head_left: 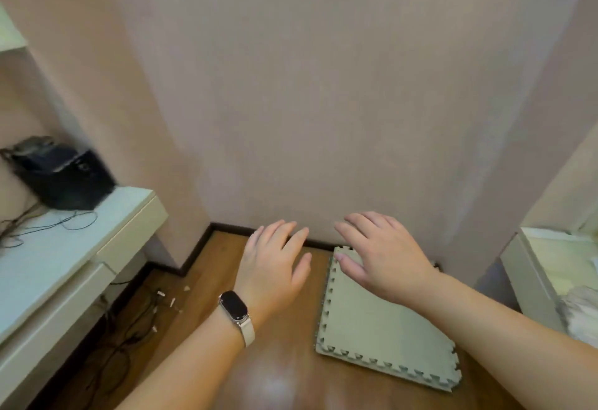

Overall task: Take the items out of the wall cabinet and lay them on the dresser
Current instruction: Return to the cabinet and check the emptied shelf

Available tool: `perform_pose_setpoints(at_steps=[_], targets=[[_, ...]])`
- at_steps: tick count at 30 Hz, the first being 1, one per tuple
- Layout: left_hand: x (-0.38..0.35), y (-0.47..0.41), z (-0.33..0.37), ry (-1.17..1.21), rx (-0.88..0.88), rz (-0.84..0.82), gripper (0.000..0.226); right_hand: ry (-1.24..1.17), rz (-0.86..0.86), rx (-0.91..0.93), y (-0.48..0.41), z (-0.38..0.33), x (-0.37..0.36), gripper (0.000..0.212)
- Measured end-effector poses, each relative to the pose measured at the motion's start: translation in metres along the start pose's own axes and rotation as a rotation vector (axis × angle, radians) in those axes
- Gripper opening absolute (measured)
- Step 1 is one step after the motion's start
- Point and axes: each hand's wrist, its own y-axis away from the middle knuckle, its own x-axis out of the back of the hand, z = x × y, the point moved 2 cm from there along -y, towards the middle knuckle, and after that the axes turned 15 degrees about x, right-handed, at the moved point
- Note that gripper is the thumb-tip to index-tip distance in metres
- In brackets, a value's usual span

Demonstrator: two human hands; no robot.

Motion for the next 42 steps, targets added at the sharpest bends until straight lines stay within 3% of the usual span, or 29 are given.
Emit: perform_pose_setpoints(at_steps=[9, 16, 28, 42], targets=[[0.039, 0.002, -0.111, -0.149, 0.254, 0.102, 0.043, -0.064, 0.007, 0.320, -0.115, -0.035, -0.046, 0.050], [0.042, -0.031, -0.154, -0.266, 0.422, 0.120, 0.041, -0.168, 0.061, 0.481, -0.206, -0.025, -0.089, 0.050], [0.051, -0.146, -0.173, -0.375, 0.571, 0.226, 0.040, -0.282, 0.203, 0.656, -0.349, 0.045, -0.117, 0.049], [0.084, -0.192, -0.240, -0.458, 0.672, 0.306, 0.042, -0.335, 0.270, 0.729, -0.455, 0.036, -0.121, 0.051]])
